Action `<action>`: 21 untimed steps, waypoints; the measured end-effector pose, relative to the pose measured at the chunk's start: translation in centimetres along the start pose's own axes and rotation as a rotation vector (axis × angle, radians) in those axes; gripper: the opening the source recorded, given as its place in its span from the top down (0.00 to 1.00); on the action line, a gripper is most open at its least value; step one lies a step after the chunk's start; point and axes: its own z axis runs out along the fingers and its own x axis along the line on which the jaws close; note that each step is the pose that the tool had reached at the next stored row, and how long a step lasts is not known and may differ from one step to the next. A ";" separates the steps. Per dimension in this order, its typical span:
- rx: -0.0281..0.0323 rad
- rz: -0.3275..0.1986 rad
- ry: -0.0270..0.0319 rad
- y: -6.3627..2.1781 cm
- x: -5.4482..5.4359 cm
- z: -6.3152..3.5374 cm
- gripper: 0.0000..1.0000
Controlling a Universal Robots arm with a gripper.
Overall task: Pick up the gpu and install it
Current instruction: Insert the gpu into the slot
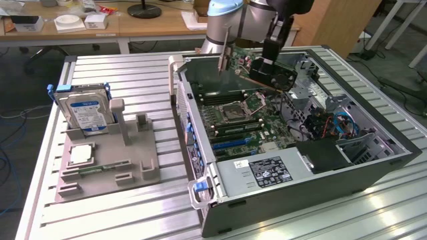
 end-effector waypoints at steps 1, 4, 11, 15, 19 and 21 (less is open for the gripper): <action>0.0000 -0.012 -0.0001 0.00 0.0 0.00 0.74; 0.0002 -0.046 -0.0003 0.01 0.0 0.00 0.74; 0.0007 -0.131 -0.0007 0.03 0.1 0.00 0.74; 0.0010 -0.181 -0.0010 0.03 0.1 0.00 0.74; 0.0013 -0.233 -0.0013 0.03 0.1 0.00 0.74; 0.0014 -0.257 -0.0013 0.04 0.1 0.00 0.74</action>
